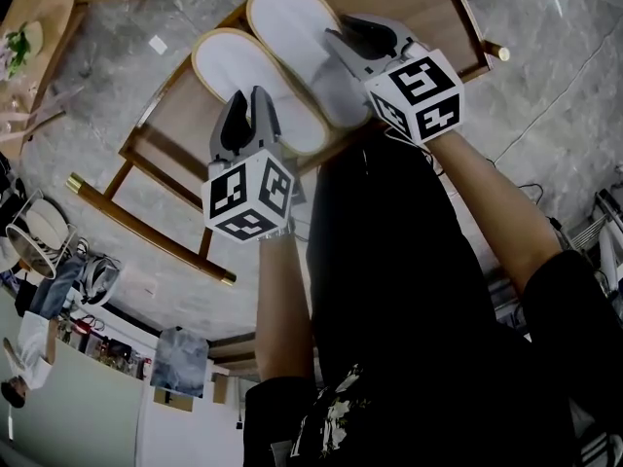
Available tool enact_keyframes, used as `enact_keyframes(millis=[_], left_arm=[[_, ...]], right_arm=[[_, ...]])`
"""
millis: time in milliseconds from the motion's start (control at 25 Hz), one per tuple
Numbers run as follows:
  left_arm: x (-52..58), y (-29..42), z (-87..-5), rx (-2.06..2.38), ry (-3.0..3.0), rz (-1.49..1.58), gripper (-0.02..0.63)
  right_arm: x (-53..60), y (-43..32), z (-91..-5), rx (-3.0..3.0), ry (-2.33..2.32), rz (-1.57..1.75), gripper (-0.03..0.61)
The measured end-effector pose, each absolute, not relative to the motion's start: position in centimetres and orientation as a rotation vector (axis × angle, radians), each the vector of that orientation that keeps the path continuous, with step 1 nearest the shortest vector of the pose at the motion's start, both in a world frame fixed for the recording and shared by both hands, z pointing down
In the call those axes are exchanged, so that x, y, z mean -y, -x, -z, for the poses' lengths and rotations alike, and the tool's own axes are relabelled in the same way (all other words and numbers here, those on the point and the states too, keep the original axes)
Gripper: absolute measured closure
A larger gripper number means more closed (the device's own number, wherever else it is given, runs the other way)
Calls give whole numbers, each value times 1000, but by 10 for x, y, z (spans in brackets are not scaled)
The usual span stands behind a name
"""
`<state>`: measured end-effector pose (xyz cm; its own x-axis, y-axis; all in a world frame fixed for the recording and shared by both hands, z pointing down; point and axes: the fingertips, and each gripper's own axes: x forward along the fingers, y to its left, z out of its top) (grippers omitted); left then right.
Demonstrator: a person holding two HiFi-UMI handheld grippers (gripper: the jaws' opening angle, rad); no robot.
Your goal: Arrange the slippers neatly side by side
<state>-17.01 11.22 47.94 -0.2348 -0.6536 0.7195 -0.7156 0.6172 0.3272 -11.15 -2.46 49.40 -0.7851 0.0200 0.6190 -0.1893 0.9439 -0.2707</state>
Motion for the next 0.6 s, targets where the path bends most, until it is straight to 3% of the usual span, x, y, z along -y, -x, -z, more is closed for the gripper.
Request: enact_keyframes(millis=[120, 320, 400, 520, 600], left_arm=[[-109, 167, -477, 1949, -1099, -83, 485], [-117, 168, -463, 1984, -1107, -101, 483], [-119, 168, -457, 1997, -1122, -121, 483], [-122, 171, -441, 2053, -1132, -158, 486], [-126, 177, -422, 2147, -1097, -193, 537]], right_arm=[[26, 115, -486, 2465, -119, -380, 416], [35, 112, -461, 2491, -168, -274, 416], [35, 111, -447, 2507, -170, -223, 452], [28, 110, -423, 2520, -182, -168, 558], [19, 107, -410, 2510, -194, -133, 578]])
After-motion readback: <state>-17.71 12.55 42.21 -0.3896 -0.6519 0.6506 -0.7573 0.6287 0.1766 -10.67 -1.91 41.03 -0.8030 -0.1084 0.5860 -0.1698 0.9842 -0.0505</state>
